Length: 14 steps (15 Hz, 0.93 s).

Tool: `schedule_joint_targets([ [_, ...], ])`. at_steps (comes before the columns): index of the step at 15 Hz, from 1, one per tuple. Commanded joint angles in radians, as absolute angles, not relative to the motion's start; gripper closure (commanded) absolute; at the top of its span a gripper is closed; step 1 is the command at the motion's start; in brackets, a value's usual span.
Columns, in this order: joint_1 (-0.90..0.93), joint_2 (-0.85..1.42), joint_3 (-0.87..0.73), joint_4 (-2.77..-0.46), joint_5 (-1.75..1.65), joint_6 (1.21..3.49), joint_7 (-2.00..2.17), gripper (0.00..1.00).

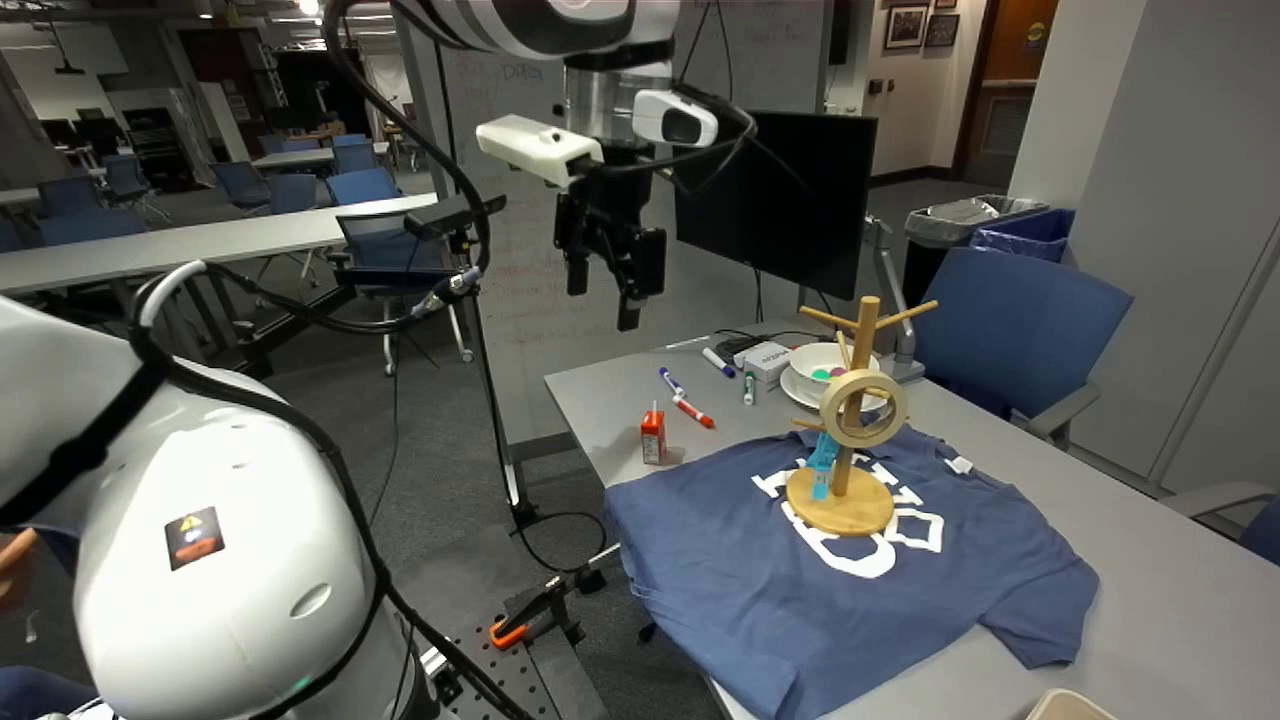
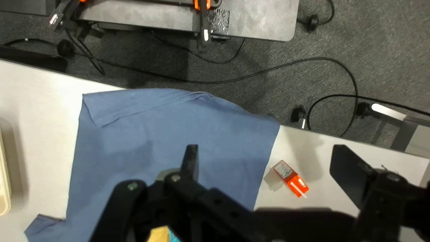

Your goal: Pick up the tape from the wooden holder and put it on the table.

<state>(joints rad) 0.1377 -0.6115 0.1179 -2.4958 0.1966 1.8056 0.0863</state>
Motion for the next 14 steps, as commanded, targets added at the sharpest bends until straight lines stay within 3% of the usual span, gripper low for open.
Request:
schedule_joint_targets([
  [1,0.113,-0.562,0.145,-2.517,0.157,1.931,0.114,0.00],
  [14,0.034,-0.358,0.223,-2.554,-0.122,2.414,0.380,0.00],
])
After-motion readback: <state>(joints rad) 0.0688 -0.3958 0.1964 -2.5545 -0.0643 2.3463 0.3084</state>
